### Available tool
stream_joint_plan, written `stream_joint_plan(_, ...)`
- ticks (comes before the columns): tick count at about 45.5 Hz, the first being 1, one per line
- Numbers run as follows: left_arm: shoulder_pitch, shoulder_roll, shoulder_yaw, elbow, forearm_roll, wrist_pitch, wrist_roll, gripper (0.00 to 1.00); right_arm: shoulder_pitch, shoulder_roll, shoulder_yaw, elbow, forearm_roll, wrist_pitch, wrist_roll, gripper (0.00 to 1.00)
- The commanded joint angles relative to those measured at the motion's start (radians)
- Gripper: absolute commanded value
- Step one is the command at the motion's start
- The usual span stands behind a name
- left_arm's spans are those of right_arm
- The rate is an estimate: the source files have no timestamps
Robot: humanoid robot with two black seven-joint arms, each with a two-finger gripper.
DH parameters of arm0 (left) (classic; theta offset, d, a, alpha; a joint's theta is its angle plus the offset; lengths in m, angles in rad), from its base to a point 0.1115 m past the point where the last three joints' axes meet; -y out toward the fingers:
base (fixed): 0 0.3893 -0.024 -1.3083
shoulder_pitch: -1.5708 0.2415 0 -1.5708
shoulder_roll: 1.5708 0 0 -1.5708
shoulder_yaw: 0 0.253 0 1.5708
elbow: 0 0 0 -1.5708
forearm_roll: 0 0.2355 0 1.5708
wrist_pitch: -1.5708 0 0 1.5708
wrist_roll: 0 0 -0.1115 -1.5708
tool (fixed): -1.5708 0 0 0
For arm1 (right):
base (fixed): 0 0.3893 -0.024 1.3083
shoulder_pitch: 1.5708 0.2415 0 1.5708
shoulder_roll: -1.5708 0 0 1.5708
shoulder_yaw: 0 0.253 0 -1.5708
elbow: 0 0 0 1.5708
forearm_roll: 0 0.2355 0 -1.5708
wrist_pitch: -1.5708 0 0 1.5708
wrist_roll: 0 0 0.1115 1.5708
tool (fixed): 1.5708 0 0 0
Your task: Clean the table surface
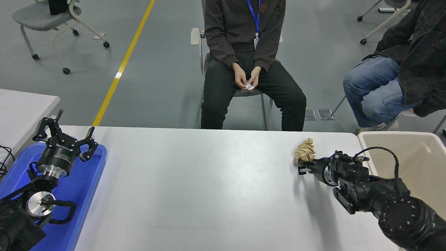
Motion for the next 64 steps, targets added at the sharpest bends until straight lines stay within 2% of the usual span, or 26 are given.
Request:
stream_joint_plan(1, 0.0, 0.0, 0.0, 0.0, 0.0, 0.0, 0.0, 1.0, -0.002, 0.0, 0.01, -0.005, 0.003, 0.001, 0.018, 0.0)
stream_joint_plan(13, 0.0, 0.0, 0.0, 0.0, 0.0, 0.0, 0.0, 1.0, 0.042, 0.0, 0.108, 0.004, 0.006, 0.008, 0.099, 0.0)
stream_joint_plan(25, 0.0, 0.0, 0.0, 0.0, 0.0, 0.0, 0.0, 1.0, 0.104, 0.0, 0.128, 0.003, 0.089, 0.088, 0.144, 0.0)
stream_joint_plan(35, 0.0, 0.0, 0.0, 0.0, 0.0, 0.0, 0.0, 1.0, 0.153, 0.0, 0.147, 0.004, 0.19, 0.165, 0.147, 0.0)
stream_joint_plan(64, 0.0, 0.0, 0.0, 0.0, 0.0, 0.0, 0.0, 1.0, 0.246, 0.0, 0.187, 0.019, 0.201, 0.189, 0.147, 0.0)
